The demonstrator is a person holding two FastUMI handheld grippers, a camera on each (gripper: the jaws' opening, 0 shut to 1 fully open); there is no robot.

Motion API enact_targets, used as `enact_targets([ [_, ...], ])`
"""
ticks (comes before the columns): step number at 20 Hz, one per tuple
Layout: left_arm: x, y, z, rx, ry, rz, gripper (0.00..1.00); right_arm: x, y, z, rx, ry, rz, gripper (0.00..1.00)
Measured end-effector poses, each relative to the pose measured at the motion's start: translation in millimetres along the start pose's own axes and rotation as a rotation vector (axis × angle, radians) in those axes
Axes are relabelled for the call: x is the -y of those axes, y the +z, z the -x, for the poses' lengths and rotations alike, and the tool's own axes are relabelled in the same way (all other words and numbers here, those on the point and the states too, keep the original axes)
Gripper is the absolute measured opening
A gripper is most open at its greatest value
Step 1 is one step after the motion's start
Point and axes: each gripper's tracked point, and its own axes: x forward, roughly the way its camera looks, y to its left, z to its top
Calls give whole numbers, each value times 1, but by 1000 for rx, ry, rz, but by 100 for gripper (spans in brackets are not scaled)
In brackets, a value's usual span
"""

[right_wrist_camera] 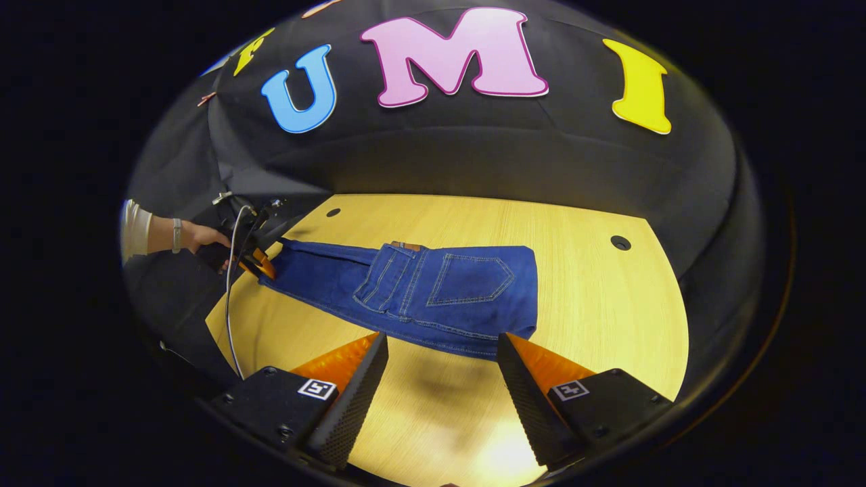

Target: Grasp the waist and the cuffs of the jeans and fold them to make the two legs overlap; first hold the waist and fold one-third of the jeans toward the cuffs, then hold the cuffs and fold the remaining one-third in the same direction to finish folding.

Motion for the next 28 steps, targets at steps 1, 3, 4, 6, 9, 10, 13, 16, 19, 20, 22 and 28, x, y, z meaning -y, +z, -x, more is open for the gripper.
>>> enact_targets([
  [1, 5, 0, 1, 2, 25, -18, 67, -2, 0, 1, -3, 6, 1, 99],
  [3, 10, 5, -1, 35, 95, -82, 22, -9, 2, 6, 6, 24, -4, 99],
  [4, 13, 5, -2, 34, 118, -116, 12, -10, 2, 8, 10, 31, -7, 99],
  [6, 12, 6, 4, 60, 112, -150, 6, -9, 5, 13, 17, 32, -6, 99],
  [9, 18, 10, 12, 124, 25, -100, 6, 0, 9, 20, 31, 22, -5, 99],
  [10, 22, 13, 22, 154, -6, -97, 6, 3, 10, 23, 36, 20, -5, 99],
  [13, 45, 15, 66, 247, -128, -99, 6, 9, 16, 24, 46, 20, -10, 99],
  [16, 87, 18, 115, 334, -223, -127, 6, 11, 22, 24, 55, 34, -13, 99],
  [19, 151, 20, 182, 422, -315, -165, 10, 9, 27, 24, 65, 58, -10, 99],
  [20, 174, 21, 198, 444, -356, -184, 6, 10, 28, 24, 68, 64, -5, 99],
  [22, 224, 23, 226, 487, -417, -240, 6, 11, 30, 24, 72, 74, 3, 99],
  [28, 391, -3, 254, 513, -555, -424, 6, 36, 28, 38, 69, 67, 50, 99],
])
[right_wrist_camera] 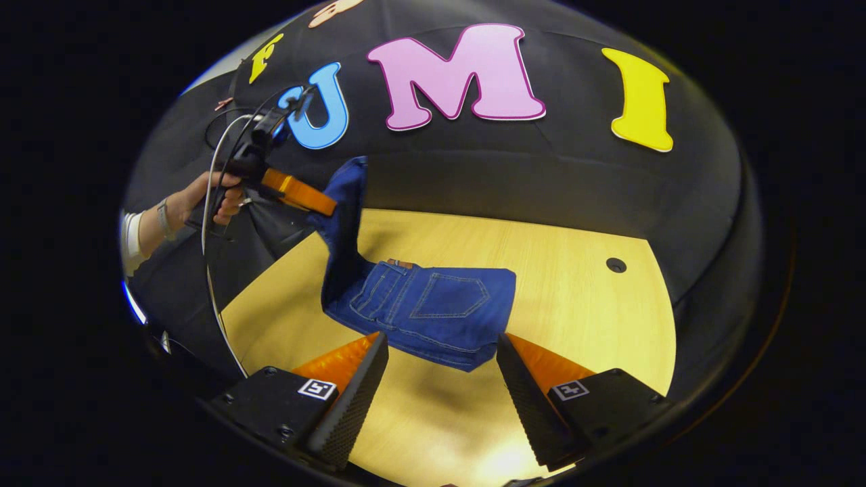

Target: Grasp the waist and the cuffs of the jeans and fold them to make the two legs overlap; first hold the waist and fold one-third of the jeans toward the cuffs, then hold the cuffs and fold the remaining one-third in the same direction to finish folding.

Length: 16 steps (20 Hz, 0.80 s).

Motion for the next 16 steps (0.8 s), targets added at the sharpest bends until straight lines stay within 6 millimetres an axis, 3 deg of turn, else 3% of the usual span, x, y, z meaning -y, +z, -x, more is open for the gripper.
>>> enact_targets([
  [2, 29, -21, -42, -38, -10, -42, 6, 10, -2, 10, 2, -5, 13, 99],
  [5, 31, -77, -113, -203, 113, -60, 7, 19, -10, 17, -8, 10, -9, 99],
  [6, 31, -90, -126, -232, 138, -50, 7, 23, -14, 19, -14, 6, -8, 99],
  [8, 26, -106, -133, -261, 182, -62, 7, 30, -18, 22, -17, 6, -5, 99],
  [10, 32, -116, -141, -275, 176, -73, 17, 34, -25, 23, -22, 20, -18, 99],
  [13, 44, -111, -143, -169, 192, -107, 81, 48, -25, 23, -2, -14, 9, 99],
  [15, 54, -93, -124, -38, 185, -170, 99, 51, -13, 26, 53, -49, 1, 99],
  [16, 58, -84, -107, 32, 180, -189, 99, 52, -7, 28, 83, -69, -7, 99],
])
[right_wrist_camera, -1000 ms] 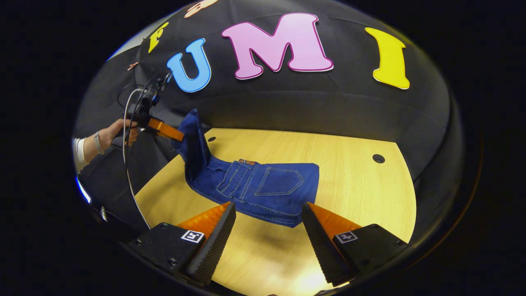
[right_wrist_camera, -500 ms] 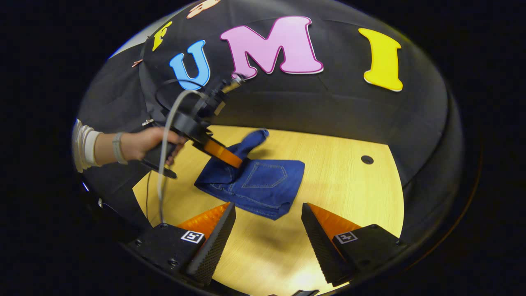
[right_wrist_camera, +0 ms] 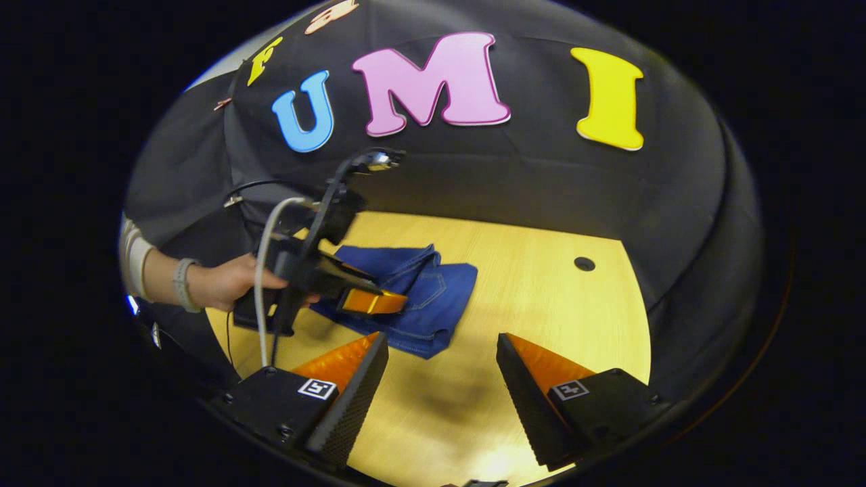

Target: Grasp the waist and the cuffs of the jeans and fold them to make the two legs overlap; first hold the waist and fold one-third of the jeans toward the cuffs, then hold the cuffs and fold the remaining one-third in the same direction to finish folding.

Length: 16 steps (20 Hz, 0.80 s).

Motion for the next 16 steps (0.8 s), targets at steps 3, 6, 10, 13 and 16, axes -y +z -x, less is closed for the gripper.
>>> enact_targets([
  [3, -10, 18, 75, 187, 46, -24, 98, -8, 31, 16, 112, -61, -26, 99],
  [6, -25, 16, 156, 328, 81, -15, 98, -18, 62, 45, 222, -135, 3, 99],
  [10, -25, -9, 249, 441, 126, 33, 98, -51, 97, 97, 335, -223, 49, 99],
  [13, -19, -13, 318, 567, 144, 45, 96, -87, 119, 134, 414, -258, 95, 98],
  [16, -13, -15, 366, 694, 181, 12, 96, -134, 128, 169, 471, -235, 95, 98],
])
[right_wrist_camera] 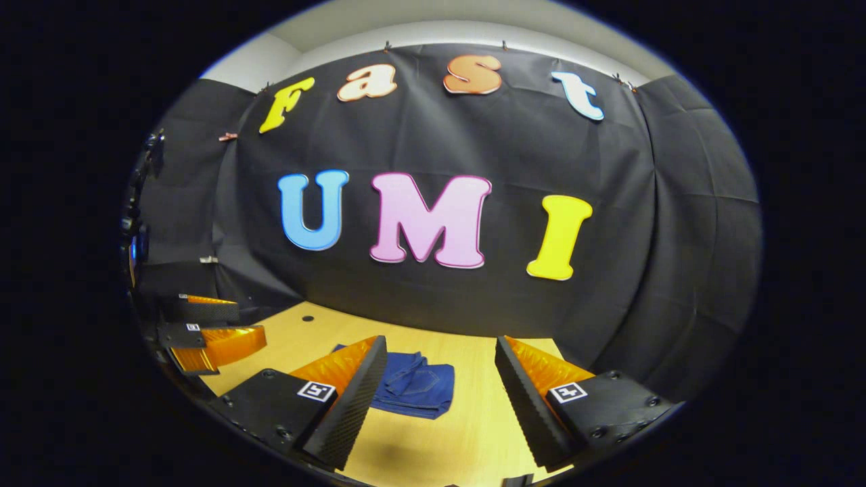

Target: Grasp the waist and the cuffs of the jeans and fold them to make the two legs overlap; first hold the waist and fold one-third of the jeans toward the cuffs, then hold the cuffs and fold the remaining one-third in the same direction to finish folding.

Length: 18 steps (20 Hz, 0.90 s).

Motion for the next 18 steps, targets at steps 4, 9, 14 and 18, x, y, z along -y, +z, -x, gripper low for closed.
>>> enact_targets([
  [4, 5, 22, 54, 66, 8, 57, 96, -28, 39, 45, 76, 11, 34, 97],
  [9, -9, 58, 89, 157, 81, 45, 96, -24, 70, 79, 140, -6, 43, 97],
  [14, -17, 79, 114, 216, 129, -16, 95, -33, 80, 89, 172, 2, 4, 95],
  [18, -11, 80, 116, 208, 98, 27, 96, -40, 91, 102, 205, 15, 5, 97],
])
